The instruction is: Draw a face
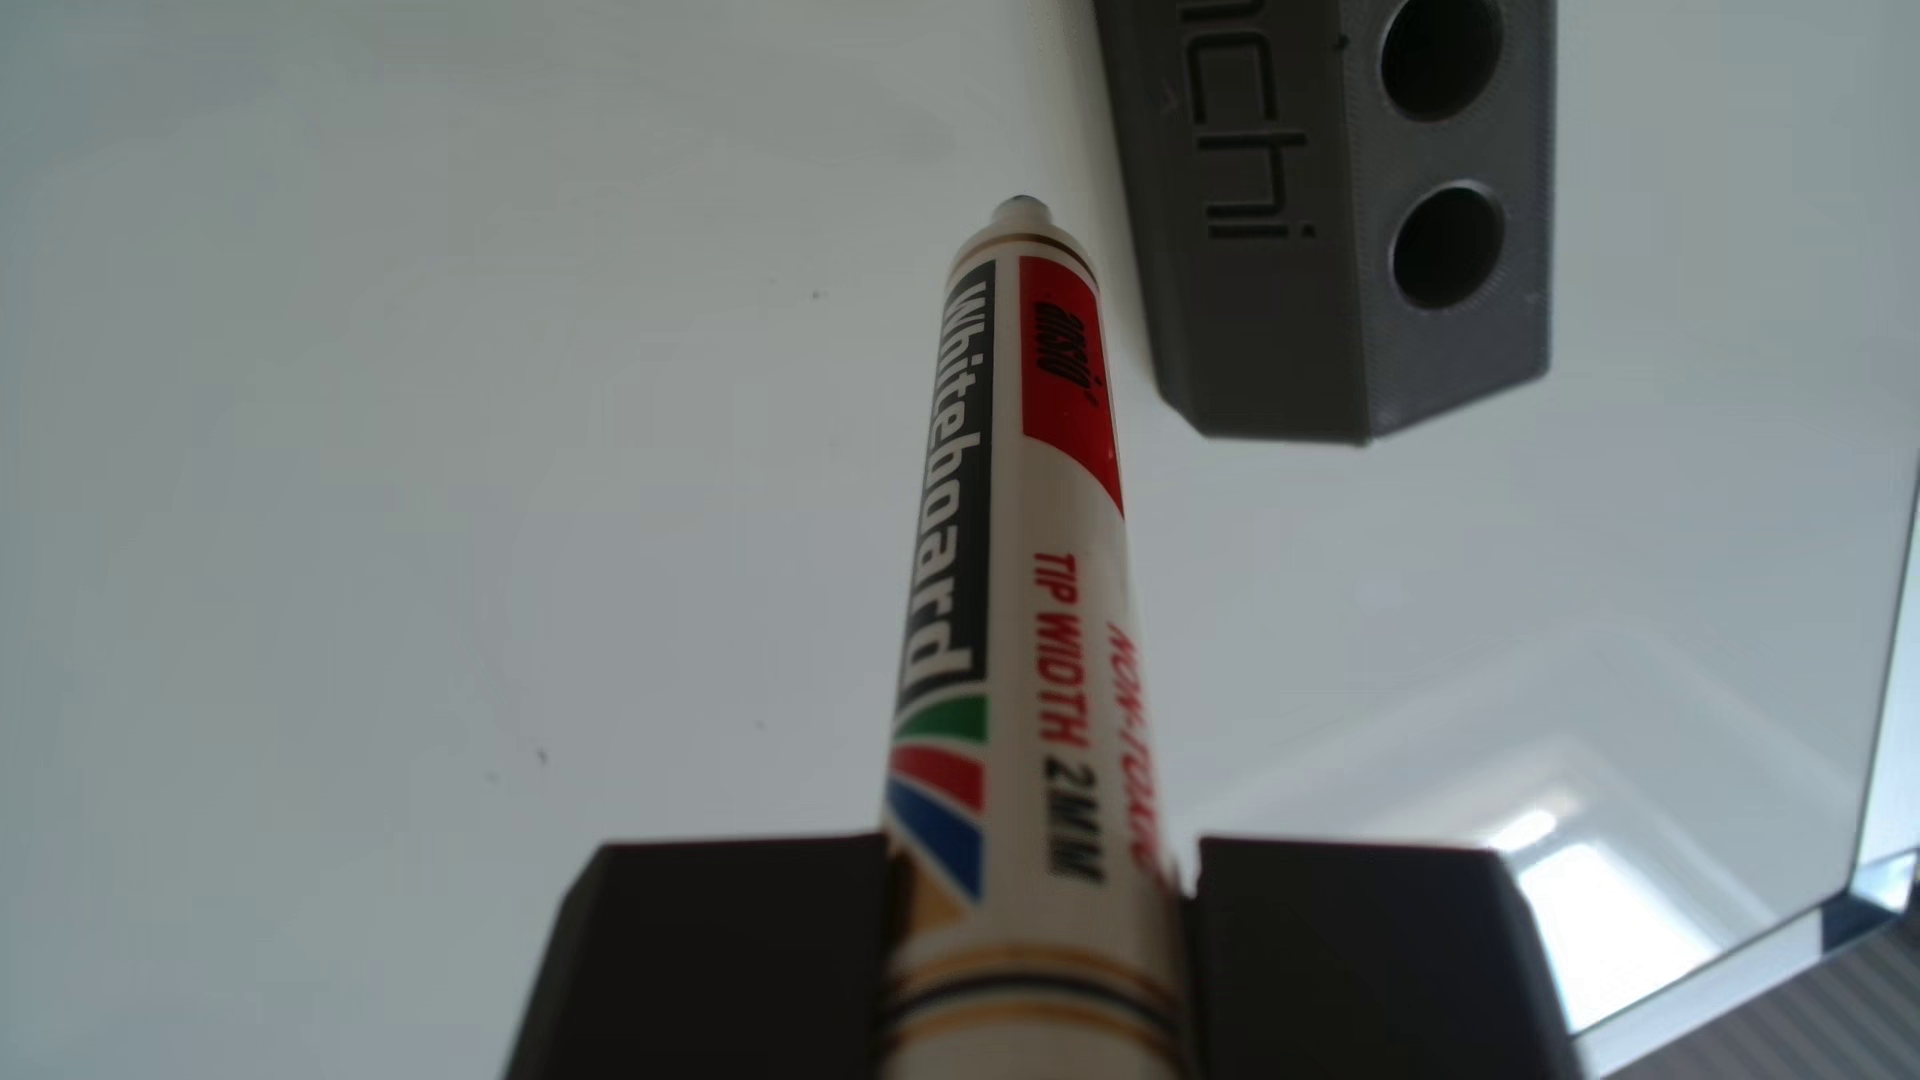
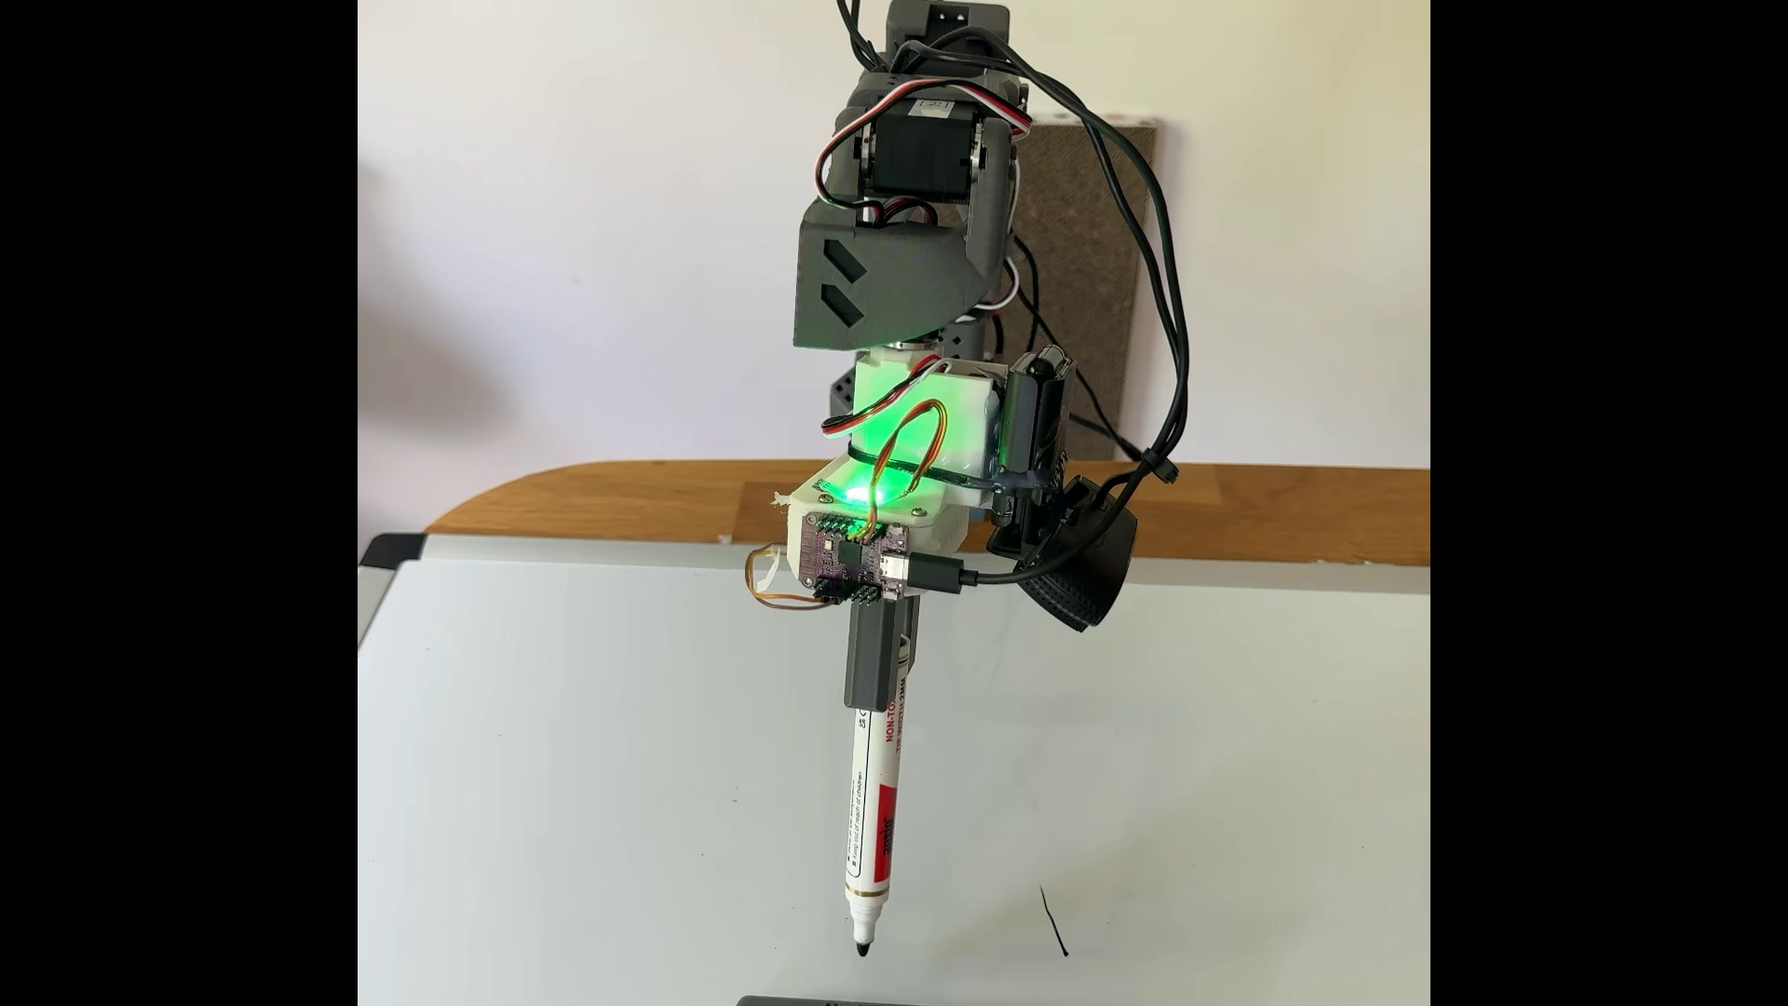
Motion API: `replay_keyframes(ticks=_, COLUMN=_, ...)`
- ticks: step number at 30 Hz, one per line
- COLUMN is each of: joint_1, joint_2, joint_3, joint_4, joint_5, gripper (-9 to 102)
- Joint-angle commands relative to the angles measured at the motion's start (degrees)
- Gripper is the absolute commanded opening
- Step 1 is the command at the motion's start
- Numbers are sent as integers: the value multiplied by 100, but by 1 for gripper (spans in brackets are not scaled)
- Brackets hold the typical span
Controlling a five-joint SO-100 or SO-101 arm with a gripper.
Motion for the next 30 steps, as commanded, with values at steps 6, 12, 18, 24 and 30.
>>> replay_keyframes(ticks=6, joint_1=70, joint_2=79, joint_3=-299, joint_4=413, joint_5=79, gripper=-1)
replay_keyframes(ticks=12, joint_1=62, joint_2=70, joint_3=-211, joint_4=396, joint_5=70, gripper=-1)
replay_keyframes(ticks=18, joint_1=70, joint_2=79, joint_3=167, joint_4=343, joint_5=70, gripper=-1)
replay_keyframes(ticks=24, joint_1=70, joint_2=79, joint_3=193, joint_4=334, joint_5=79, gripper=-1)
replay_keyframes(ticks=30, joint_1=79, joint_2=79, joint_3=202, joint_4=422, joint_5=70, gripper=-1)
